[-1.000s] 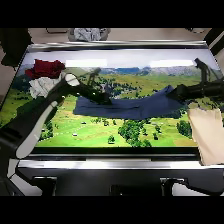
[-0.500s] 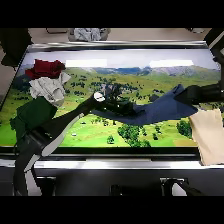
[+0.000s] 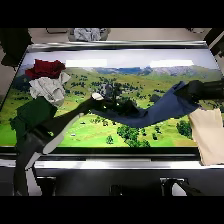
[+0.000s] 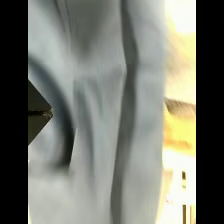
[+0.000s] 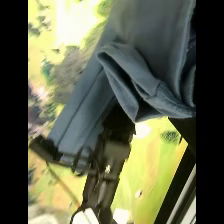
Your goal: Fold the shirts.
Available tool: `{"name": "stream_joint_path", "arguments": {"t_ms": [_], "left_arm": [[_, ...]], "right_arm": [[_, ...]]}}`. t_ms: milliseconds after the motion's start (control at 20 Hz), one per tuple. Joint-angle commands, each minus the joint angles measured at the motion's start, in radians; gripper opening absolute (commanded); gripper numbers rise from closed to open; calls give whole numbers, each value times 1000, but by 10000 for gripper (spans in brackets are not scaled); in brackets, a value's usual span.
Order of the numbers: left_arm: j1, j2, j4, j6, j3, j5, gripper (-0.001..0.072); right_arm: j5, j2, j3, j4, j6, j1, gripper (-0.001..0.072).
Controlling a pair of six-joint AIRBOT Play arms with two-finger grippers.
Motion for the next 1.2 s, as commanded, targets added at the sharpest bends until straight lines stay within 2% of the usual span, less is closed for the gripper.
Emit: {"name": "stream_joint_path", "arguments": {"t_ms": [0,100,300,450,550,600,700,800,950,1050,1150], "left_arm": [[156,145,116,47,1,-118,19],[283,278,193,47,1,-111,20],[558,507,198,46,0,-108,21],[692,634,198,46,0,-114,21],[731,686,198,46,0,-136,22],[735,702,198,47,0,-145,22],[727,720,198,47,0,-169,22],[717,721,199,48,0,-201,22],[710,721,207,73,0,-233,22],[710,720,251,73,0,-232,22],[710,717,320,72,0,-233,22]], "right_arm": [[-111,-56,1,65,-8,104,46],[-211,-109,1,82,-8,228,46],[-447,-284,1,227,-11,462,46],[-593,-452,1,439,-77,593,46],[-644,-548,1,545,-110,663,49],[-684,-584,1,566,-111,689,97],[-774,-632,1,614,-142,718,686],[-813,-624,1,616,-200,701,669],[-745,-559,1,552,-267,585,662],[-642,-494,1,372,-235,464,661],[-470,-437,1,55,-99,341,662]]}}
